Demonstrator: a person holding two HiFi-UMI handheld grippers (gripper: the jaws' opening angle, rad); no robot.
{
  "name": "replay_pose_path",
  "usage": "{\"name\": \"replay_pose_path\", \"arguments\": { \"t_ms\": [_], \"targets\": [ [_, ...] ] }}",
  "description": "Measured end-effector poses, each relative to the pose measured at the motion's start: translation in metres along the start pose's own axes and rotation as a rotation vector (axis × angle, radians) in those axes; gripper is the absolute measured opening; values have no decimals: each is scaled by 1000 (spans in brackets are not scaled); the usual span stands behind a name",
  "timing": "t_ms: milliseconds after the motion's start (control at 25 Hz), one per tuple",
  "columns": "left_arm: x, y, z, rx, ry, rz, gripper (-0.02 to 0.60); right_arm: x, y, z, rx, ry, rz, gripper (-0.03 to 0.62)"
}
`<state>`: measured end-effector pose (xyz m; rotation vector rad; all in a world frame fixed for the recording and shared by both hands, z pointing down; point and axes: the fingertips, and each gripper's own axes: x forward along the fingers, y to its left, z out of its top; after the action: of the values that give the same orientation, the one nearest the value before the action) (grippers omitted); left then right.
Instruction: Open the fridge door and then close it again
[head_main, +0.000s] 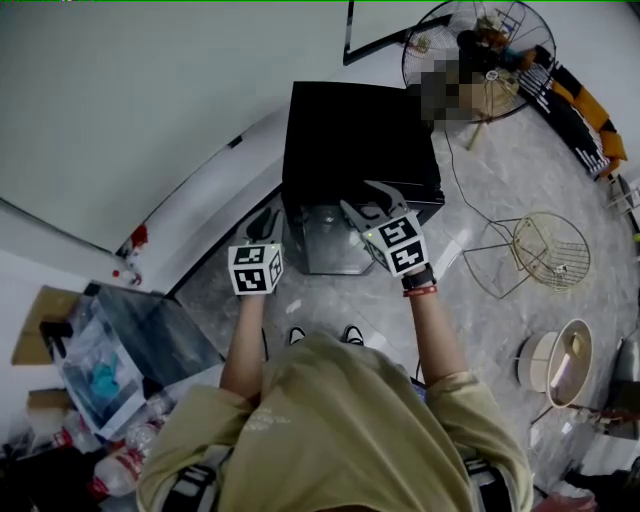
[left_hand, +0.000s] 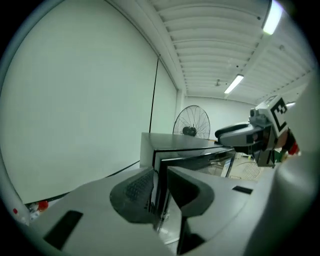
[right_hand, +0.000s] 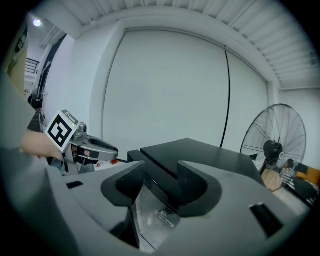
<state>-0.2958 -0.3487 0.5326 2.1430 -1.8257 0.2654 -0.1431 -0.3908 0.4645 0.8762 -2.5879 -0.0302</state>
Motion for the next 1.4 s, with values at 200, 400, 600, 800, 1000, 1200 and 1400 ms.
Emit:
{"name": "replay_pose_path", "arguments": {
  "t_ms": [200, 400, 600, 800, 1000, 1200, 1400],
  "targets": [
    [-8, -35, 35, -24, -85, -77, 97, -28, -10, -1, 115, -66, -103, 176],
    [-11, -68, 60, 23, -143, -104, 71, -52, -21, -6, 215, -112, -175, 132],
    [-12, -85, 68, 27, -163, -126, 43, -73, -43, -15, 282, -164, -302, 90],
    [-11, -98, 76, 54, -194, -120, 20, -85, -46, -19, 298, -169, -324, 40],
    [-14, -108, 80, 40, -214, -134, 18, -97, -46, -17, 292, -177, -338, 23],
    [-15, -112, 82, 67, -230, -114, 18, -105, -50, -13, 292, -195, -350, 21],
    [-18, -122, 86, 77, -267, -142, 18, -106, -51, -16, 295, -196, -343, 23]
  ]
}}
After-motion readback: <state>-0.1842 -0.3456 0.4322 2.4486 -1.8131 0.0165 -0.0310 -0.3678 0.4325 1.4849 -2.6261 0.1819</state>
